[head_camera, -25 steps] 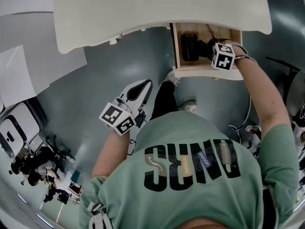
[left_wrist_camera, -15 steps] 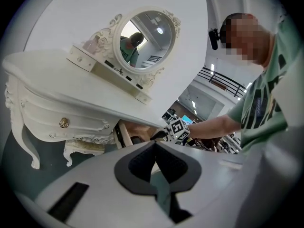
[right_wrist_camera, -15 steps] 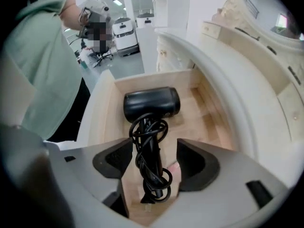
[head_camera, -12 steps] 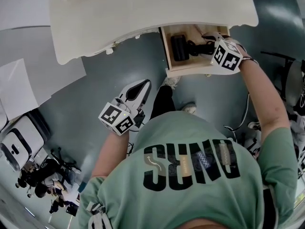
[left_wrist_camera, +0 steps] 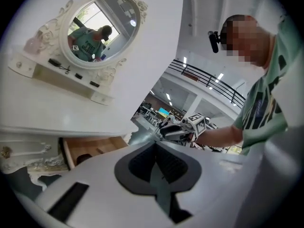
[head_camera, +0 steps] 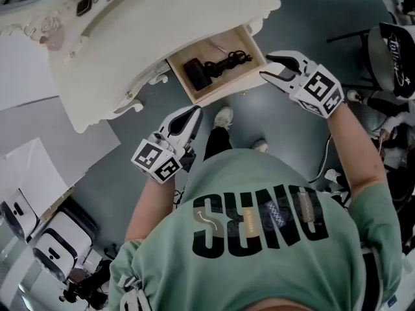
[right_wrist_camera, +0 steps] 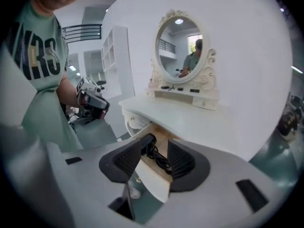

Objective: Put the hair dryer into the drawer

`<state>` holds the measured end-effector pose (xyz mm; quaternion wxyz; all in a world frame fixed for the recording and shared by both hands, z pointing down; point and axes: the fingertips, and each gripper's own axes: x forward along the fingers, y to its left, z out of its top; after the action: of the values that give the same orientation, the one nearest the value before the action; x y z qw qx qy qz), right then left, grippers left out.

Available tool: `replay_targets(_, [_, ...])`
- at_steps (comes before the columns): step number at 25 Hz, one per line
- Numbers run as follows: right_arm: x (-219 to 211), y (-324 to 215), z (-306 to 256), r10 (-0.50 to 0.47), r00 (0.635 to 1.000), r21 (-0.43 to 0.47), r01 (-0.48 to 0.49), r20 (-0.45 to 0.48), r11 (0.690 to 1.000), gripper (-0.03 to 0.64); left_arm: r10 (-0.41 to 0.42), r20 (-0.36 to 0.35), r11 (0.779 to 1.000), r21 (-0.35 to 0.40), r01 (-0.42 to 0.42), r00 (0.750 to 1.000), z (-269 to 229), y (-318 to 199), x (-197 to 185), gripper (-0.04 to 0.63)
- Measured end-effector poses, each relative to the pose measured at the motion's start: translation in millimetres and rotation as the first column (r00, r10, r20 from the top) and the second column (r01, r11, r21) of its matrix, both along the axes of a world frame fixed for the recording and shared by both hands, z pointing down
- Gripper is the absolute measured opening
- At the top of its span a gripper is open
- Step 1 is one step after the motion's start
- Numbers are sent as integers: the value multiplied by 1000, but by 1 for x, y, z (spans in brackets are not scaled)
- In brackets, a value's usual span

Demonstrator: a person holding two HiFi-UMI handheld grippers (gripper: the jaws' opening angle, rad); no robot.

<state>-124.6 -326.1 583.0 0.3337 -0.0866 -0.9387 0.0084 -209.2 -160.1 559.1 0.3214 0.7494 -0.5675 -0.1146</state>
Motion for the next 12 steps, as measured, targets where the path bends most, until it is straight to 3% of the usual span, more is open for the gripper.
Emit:
replay_targets(3, [74,-16,-34,174,982,-24,-172,78,985,143,108,13,994,25,-108,994,-20,-34,44,9])
replay_targets(6, [159,-28,-60,356,925,-66,-350,133,934,120,221,27,974,39,-221,975,-36,-66,100,9])
replay_targets(9, [255,-29,-77,548,818,-113,-536,173,836,97,357,54,931,56,-359,933,-48,-97,164,9])
replay_targets(12, [353,-16,-89,705,681,-167,-685,199,709,71,470,73,878,66,-474,880,-62,-122,234,9])
